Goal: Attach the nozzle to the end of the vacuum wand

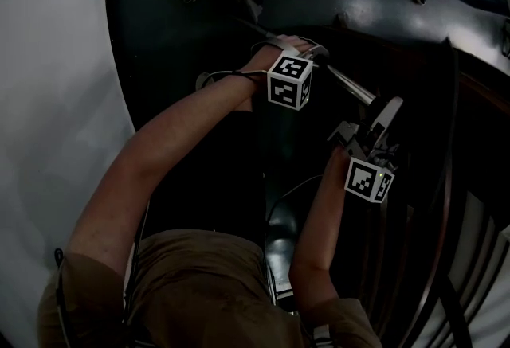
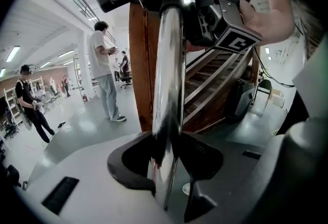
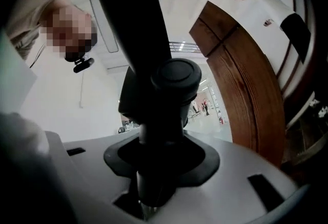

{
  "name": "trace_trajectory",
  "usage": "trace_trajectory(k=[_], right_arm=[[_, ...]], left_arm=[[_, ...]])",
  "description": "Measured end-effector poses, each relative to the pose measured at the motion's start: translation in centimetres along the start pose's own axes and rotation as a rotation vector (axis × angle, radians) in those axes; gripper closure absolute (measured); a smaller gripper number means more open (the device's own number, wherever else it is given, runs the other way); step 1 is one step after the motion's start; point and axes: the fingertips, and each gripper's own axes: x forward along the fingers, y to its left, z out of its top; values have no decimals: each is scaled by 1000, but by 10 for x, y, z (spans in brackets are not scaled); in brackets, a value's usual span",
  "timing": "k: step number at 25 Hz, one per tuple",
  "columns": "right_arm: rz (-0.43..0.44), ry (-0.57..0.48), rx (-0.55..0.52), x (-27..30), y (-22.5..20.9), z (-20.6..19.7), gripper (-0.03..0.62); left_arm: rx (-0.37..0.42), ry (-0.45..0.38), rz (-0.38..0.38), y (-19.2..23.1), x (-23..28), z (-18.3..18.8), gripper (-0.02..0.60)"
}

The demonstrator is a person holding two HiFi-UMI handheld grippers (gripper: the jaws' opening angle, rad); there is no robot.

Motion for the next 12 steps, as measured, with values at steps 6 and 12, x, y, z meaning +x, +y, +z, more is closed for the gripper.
trace_trajectory(k=[6,12], right_arm=[[-13,37,-18,-2,-4,2,437],[-32,154,-55,13,-16,-3,439]], left_arm=[[36,31,-6,6,2,6,433],[61,41,-8,14,11,10,433]])
